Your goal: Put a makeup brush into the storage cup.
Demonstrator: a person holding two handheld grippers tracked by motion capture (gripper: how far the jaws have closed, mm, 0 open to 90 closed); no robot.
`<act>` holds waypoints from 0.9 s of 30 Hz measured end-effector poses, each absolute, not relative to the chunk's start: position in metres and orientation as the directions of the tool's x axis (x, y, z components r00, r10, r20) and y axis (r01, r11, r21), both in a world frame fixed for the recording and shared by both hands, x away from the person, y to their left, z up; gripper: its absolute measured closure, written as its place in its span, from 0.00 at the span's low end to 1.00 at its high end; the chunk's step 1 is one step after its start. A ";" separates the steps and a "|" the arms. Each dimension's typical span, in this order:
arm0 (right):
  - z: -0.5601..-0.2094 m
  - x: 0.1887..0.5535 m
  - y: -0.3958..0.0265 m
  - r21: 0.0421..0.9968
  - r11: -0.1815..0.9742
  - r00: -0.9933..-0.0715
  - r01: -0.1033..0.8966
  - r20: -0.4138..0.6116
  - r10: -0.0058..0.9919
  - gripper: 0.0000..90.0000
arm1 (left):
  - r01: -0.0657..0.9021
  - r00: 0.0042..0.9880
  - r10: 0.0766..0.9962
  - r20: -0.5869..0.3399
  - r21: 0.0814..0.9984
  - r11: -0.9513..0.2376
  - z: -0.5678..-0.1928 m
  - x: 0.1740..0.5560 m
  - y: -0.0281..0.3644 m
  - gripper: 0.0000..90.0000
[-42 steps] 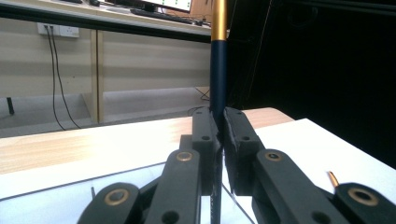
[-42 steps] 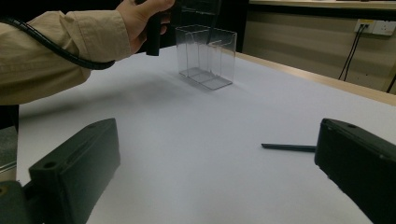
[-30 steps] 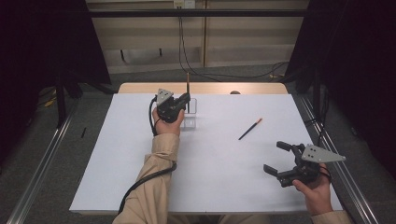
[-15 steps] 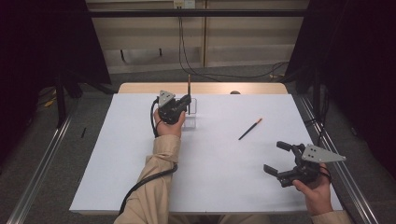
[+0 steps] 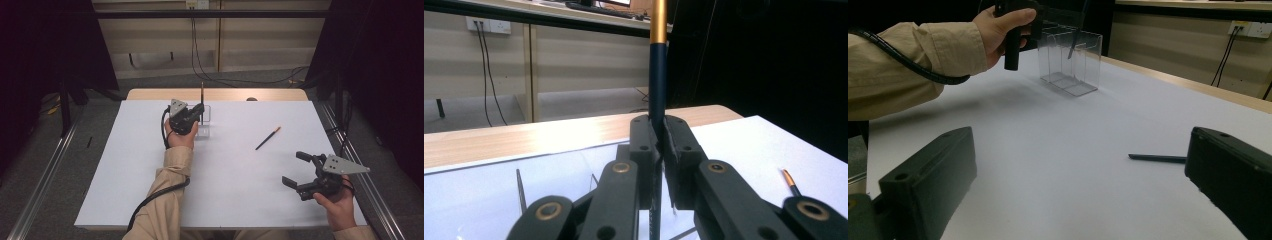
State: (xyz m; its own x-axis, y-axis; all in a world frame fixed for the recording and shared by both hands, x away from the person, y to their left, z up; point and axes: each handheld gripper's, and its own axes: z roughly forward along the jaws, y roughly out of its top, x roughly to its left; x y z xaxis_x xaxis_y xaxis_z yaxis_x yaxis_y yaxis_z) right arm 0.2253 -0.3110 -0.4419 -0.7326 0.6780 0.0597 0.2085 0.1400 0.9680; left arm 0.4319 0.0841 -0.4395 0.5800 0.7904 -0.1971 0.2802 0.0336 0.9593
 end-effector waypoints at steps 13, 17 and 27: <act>-0.442 0.225 -0.311 0.968 0.141 -0.734 0.206 0.058 0.677 0.00 | 0.288 0.588 0.782 -0.208 0.957 0.037 -0.443 0.430 0.084 0.93; -0.442 0.225 -0.311 0.968 0.140 -0.733 0.206 0.058 0.677 0.00 | 0.298 0.586 0.783 -0.210 0.954 0.033 -0.446 0.429 0.084 0.93; -0.442 0.226 -0.310 0.968 0.145 -0.738 0.204 0.055 0.673 0.00 | 0.311 0.591 0.771 -0.237 0.949 0.053 -0.447 0.428 0.086 0.93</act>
